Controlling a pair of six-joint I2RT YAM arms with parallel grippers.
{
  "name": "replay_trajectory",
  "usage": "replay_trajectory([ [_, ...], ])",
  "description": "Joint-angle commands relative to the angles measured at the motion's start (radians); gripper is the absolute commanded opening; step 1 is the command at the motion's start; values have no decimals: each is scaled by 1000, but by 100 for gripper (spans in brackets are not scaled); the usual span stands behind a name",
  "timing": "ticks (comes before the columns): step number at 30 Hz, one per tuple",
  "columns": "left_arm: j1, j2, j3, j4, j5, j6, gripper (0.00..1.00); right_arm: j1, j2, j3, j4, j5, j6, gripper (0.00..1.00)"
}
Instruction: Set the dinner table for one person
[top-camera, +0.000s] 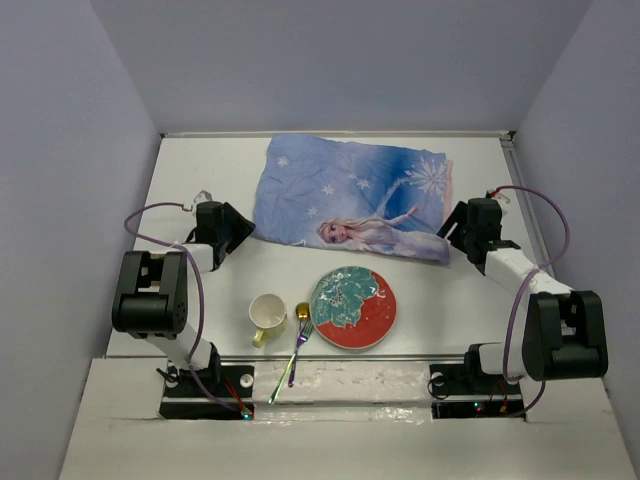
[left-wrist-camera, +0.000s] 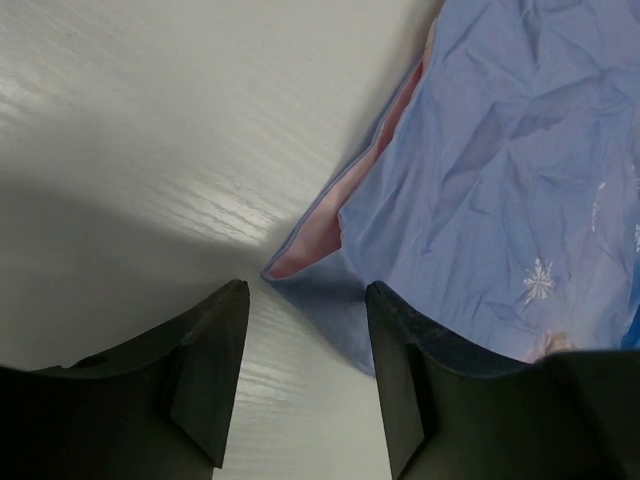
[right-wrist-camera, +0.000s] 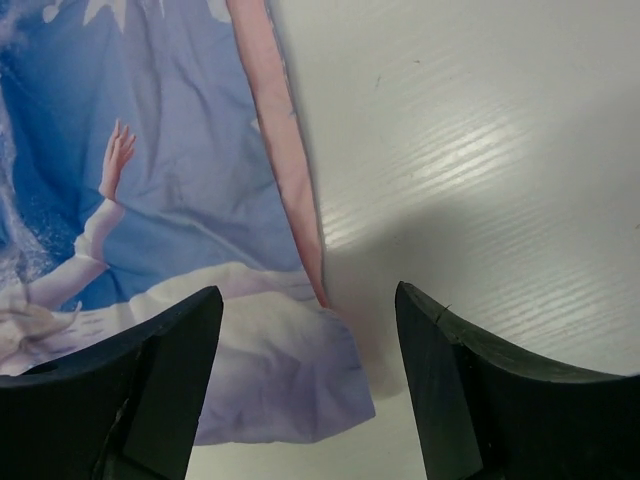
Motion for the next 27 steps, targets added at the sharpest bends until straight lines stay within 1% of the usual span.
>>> replay_trajectory([
  [1, -23, 22, 53, 7, -10, 8, 53, -25, 61, 74, 39, -78, 41, 74],
  [3, -28, 32, 54, 9, -21, 5, 47, -25, 101, 74, 41, -90, 47, 73],
  [4, -28, 33, 53, 9, -25, 5, 31, -25, 110, 76, 41, -90, 49, 73],
  [6, -27, 24, 45, 9, -42, 8, 16, -36, 142, 93, 41, -92, 49, 73],
  [7, -28, 19, 40, 7, -51, 8, 6, -45, 153, 100, 41, -92, 49, 73],
  [8, -28, 12, 36, 6, -59, 10, 0, -59, 177, 111, 41, -95, 49, 72],
  [11, -27, -22, 16, -4, -81, 19, 0, -68, 210, 152, 41, -112, 44, 71],
  [12, -27, -58, -8, -7, -88, 19, 0, -79, 225, 162, 42, -113, 40, 65],
  [13, -27, -80, -24, -7, -126, 14, 0, -79, 230, 177, 42, -116, 29, 60],
  [15, -27, -149, -71, -13, -151, 13, 0, -79, 231, 188, 42, -124, 15, 51],
  [16, -27, -172, -85, -16, -159, 11, 0, -79, 233, 195, 42, -126, -3, 50],
  [17, -27, -219, -119, -21, -169, 8, 0, -79, 231, 202, 41, -132, -12, 45],
  [18, -25, -244, -139, -24, -186, 5, 0, -79, 236, 208, 41, -156, -29, 44],
  [20, -23, -292, -176, -28, -205, -1, 0, -79, 249, 232, 71, -184, -51, 37],
  [21, -20, -330, -209, -30, -217, -1, 0, -79, 257, 241, 86, -204, -55, 36],
  [23, -13, -355, -234, -34, -220, 1, 0, -79, 291, 275, 94, -265, -84, 33],
  [25, -4, -382, -257, -34, -225, 2, 0, -79, 323, 355, 90, -284, -104, 31],
  [26, -4, -392, -262, -34, -226, 1, 0, -79, 360, 385, 84, -275, -121, 29],
  [27, -4, -408, -271, -31, -231, 1, 0, -79, 384, 452, 80, -277, -130, 28],
])
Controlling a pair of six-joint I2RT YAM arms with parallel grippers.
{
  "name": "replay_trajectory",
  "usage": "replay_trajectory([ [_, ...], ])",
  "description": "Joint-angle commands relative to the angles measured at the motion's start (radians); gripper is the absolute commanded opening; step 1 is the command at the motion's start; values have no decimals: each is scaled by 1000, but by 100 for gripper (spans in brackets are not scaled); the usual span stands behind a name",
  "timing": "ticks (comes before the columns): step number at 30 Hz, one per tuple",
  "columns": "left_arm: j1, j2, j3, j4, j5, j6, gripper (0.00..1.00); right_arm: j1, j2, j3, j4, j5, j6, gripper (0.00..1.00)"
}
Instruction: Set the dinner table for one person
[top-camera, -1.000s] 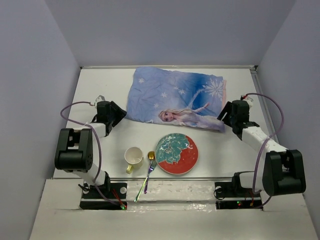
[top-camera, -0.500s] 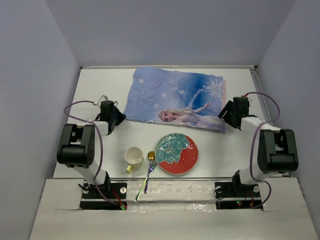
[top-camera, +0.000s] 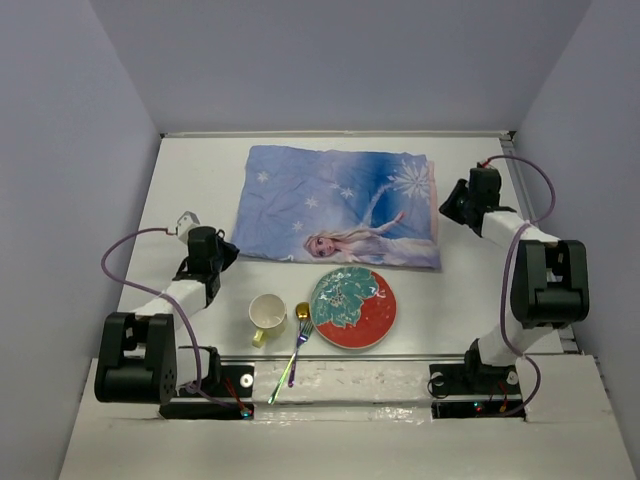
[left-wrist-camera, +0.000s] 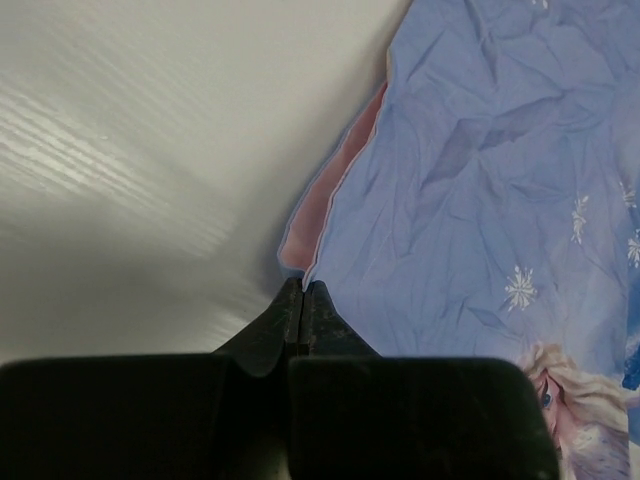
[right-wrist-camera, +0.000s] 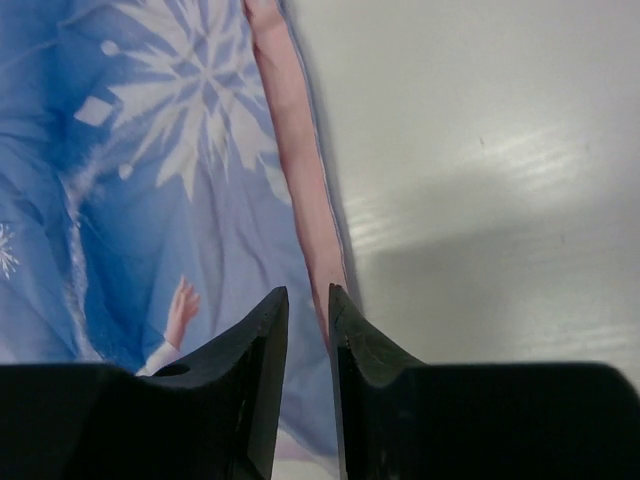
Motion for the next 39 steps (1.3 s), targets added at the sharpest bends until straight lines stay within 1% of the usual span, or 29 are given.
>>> replay_trajectory([
  [1, 11, -56, -38, 12, -59, 5, 0, -5, 93, 196, 50, -55, -80, 26],
  [2, 11, -64, -44, 15, -60, 5, 0, -5, 128, 236, 40, -63, -84, 26],
  [3, 12, -78, -54, 20, -57, 5, 0, -5, 196, 276, 28, -79, -87, 26],
  [4, 11, -84, -59, 24, -53, 6, 0, -5, 227, 347, -4, -84, -87, 26],
  [5, 11, -96, -67, 31, -48, 8, 0, -5, 279, 375, -9, -93, -87, 25],
  [8, -3, -121, -73, 37, -37, 18, 0, -5, 341, 481, -16, -109, -114, 25],
  [11, -23, -167, -88, 37, -63, 20, 0, -5, 404, 561, -43, -129, -133, 22],
  [15, -25, -185, -96, 35, -74, 15, 0, -5, 493, 696, -85, -146, -142, 22],
  [18, -23, -179, -96, 38, -73, 12, 0, 5, 550, 730, -95, -144, -143, 28],
  [19, -25, -173, -96, 43, -71, 11, 0, 5, 570, 741, -96, -155, -142, 33],
  [21, -25, -172, -97, 44, -68, 9, 0, 5, 585, 761, -104, -172, -140, 36],
  [26, -25, -181, -100, 46, -74, 8, 0, 5, 624, 833, -138, -172, -137, 36],
  [28, -25, -176, -101, 46, -73, 5, 0, 5, 636, 844, -141, -189, -131, 34],
  [34, -25, -184, -107, 49, -77, 5, 0, 14, 677, 877, -158, -222, -102, 33],
  [39, -25, -192, -107, 49, -73, 6, 0, 14, 696, 891, -161, -218, -82, 32],
])
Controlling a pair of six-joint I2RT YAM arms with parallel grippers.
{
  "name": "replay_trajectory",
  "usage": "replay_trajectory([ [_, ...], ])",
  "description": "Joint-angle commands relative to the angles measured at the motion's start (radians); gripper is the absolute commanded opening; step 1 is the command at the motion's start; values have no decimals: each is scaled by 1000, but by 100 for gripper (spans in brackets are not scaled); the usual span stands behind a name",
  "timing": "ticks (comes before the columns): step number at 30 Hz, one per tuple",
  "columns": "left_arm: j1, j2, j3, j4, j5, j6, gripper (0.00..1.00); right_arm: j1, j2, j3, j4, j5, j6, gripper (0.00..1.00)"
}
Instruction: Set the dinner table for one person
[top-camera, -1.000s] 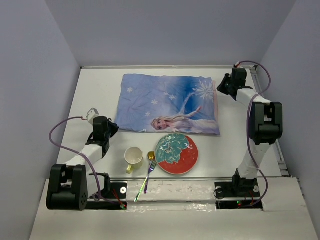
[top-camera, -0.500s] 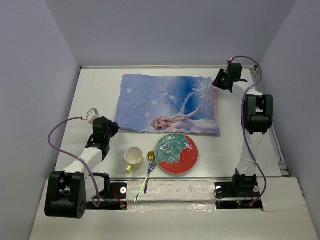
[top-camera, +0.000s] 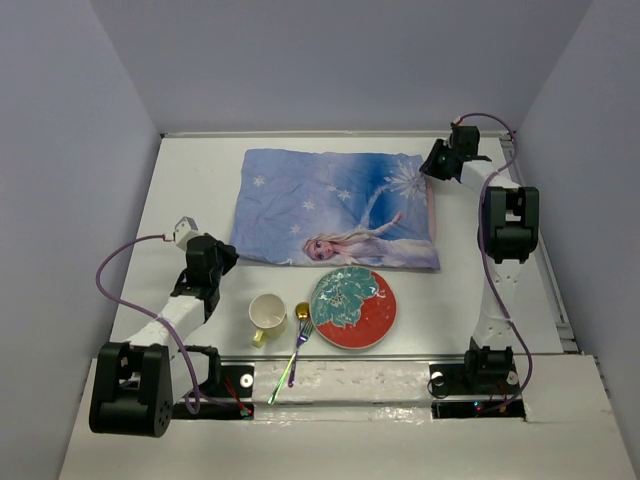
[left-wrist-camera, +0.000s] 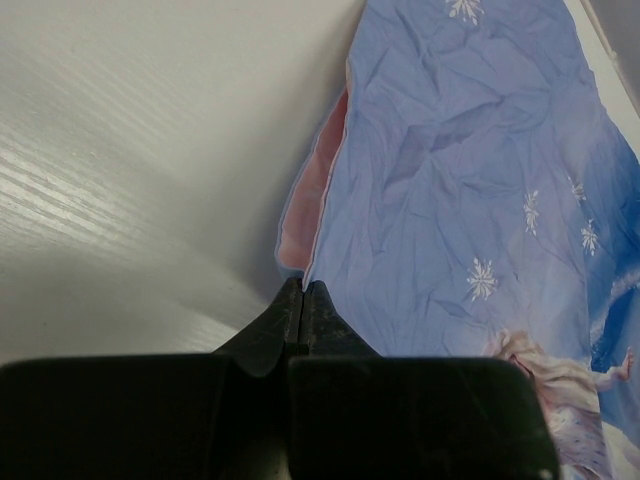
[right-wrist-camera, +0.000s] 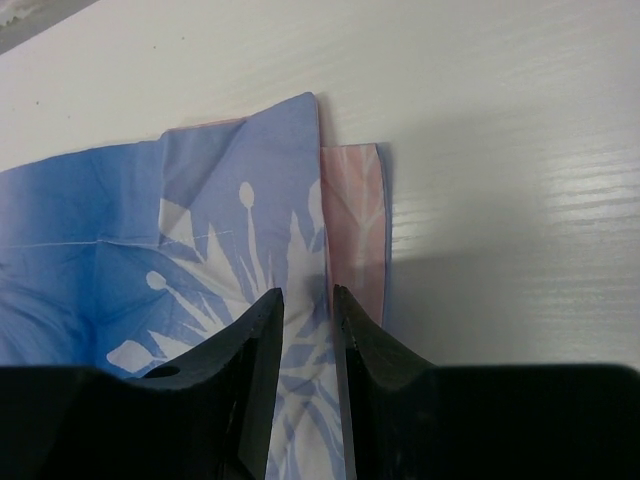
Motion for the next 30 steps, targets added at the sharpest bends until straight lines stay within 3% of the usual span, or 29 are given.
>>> replay_trajectory([
  [1, -2, -23, -16, 46, -28, 2, 0, 10, 13, 40, 1, -2, 24, 32],
  [26, -4, -43, -25, 46, -26, -4, 0, 10, 39, 31, 9, 54, 72, 33],
  [29, -4, -38, -25, 48, -26, -3, 0, 10, 45, 34, 10, 50, 72, 27],
  [30, -4, -38, -27, 49, -28, -4, 0, 10, 47, 36, 10, 46, 70, 17],
])
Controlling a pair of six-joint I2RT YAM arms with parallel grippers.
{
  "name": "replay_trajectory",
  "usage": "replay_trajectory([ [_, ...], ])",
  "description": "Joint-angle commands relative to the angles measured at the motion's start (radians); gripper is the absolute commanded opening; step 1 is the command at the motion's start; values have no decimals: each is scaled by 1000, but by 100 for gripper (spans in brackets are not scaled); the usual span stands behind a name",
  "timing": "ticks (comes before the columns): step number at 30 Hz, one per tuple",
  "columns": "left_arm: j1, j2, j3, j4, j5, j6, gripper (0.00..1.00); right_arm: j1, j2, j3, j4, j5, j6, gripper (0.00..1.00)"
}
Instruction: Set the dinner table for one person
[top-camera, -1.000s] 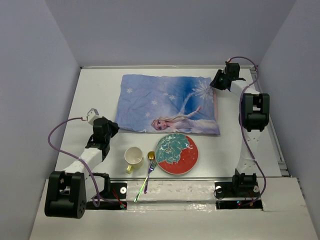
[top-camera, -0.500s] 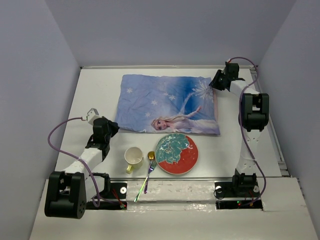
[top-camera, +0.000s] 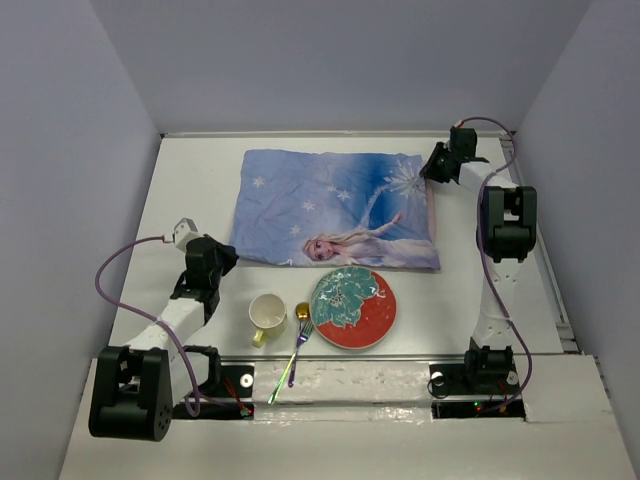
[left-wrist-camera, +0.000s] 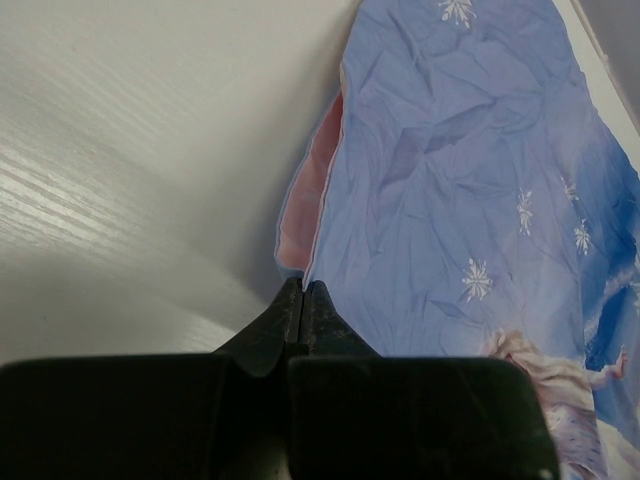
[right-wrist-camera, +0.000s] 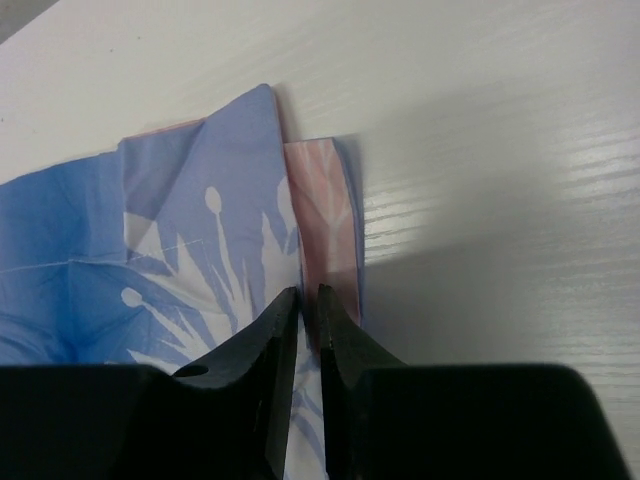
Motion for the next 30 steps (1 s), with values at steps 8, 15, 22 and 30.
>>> replay_trajectory([
  [8, -3, -17, -16, 41, -33, 2, 0, 4, 18, 48, 19, -5, 15, 3],
  [15, -3, -28, -21, 27, -53, 6, 0, 4, -37, 39, 53, -12, -8, 1],
  [22, -3, -36, -29, 22, -70, 5, 0, 4, -61, 27, 53, 15, -36, 1],
  [30, -3, -39, -27, 16, -82, 5, 0, 4, -63, 36, 51, 48, -59, 0],
])
